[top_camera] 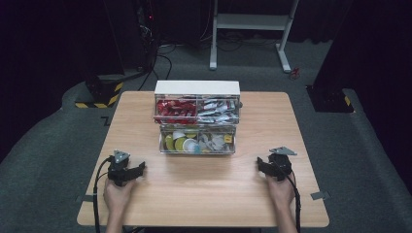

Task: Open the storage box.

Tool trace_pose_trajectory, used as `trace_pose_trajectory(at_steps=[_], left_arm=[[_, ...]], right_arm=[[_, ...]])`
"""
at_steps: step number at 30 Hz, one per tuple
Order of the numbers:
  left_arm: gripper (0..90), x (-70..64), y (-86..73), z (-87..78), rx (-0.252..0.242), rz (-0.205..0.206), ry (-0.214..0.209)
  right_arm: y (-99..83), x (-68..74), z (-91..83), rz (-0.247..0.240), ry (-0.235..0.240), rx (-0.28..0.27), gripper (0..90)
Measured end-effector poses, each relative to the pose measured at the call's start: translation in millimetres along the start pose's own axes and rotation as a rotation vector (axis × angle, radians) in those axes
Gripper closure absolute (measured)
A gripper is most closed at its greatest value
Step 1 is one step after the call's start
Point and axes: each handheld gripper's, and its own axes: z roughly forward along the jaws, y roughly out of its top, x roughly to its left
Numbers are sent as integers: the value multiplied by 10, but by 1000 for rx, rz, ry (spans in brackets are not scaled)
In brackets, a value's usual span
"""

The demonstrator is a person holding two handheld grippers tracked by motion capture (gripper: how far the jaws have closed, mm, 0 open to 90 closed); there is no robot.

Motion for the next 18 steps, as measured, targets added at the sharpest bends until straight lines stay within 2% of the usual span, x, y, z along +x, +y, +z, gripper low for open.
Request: trace_pose_trajectory(at_steps=[11, 18], left_arm=[[269, -1, -3, 1, -5, -8, -3], [269, 0, -2, -1, -1, -4, -2]], right_arm=[[-9, 6, -9, 3, 1, 0, 339], [-15, 1, -13, 1, -1, 3, 300]])
